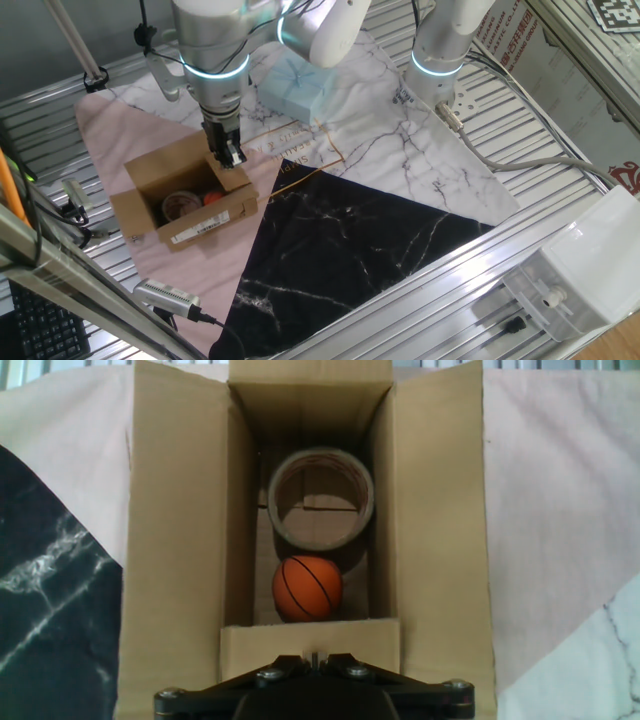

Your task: Cover the box

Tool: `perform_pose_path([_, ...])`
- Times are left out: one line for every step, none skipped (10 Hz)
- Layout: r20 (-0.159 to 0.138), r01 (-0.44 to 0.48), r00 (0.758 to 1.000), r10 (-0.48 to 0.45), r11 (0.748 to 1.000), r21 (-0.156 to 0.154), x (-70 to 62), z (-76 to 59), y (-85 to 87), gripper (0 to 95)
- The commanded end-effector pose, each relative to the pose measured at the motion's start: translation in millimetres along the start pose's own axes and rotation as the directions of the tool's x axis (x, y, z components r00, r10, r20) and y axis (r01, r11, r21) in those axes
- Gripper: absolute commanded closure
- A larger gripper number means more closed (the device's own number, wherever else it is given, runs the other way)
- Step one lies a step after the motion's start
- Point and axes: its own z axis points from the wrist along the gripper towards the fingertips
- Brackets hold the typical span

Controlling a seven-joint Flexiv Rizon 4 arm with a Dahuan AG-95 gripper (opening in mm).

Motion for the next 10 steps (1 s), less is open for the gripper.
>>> perform_pose_path([0.0,0.003,1.0,-0.003,1.0,0.0,-0.7,2.6,-0.7,95.0])
perform_pose_path([0.0,0.004,1.0,-0.004,1.0,0.0,-0.9,4.4,-1.0,95.0])
perform_pose_path([0.0,0.004,1.0,-0.004,1.0,0.0,-1.1,6.1,-1.3,95.0])
perform_pose_path([0.0,0.005,1.0,-0.005,1.0,0.001,-1.3,7.7,-1.6,95.0])
perform_pose_path([0.0,0.006,1.0,-0.006,1.0,0.001,-1.5,9.3,-1.8,95.0])
perform_pose_path([0.0,0.006,1.0,-0.006,1.0,0.001,-1.7,10.8,-2.1,95.0])
perform_pose_path([0.0,0.006,1.0,-0.006,1.0,0.001,-1.8,12.7,-2.4,95.0])
perform_pose_path([-0.005,0.006,1.0,-0.006,1.0,0.003,-1.8,12.8,-2.4,95.0])
perform_pose_path([-0.005,0.007,1.0,-0.007,1.0,0.002,-1.8,12.8,-2.4,95.0])
perform_pose_path([-0.005,0.01,1.0,-0.01,1.0,0.002,-1.8,12.8,-2.4,95.0])
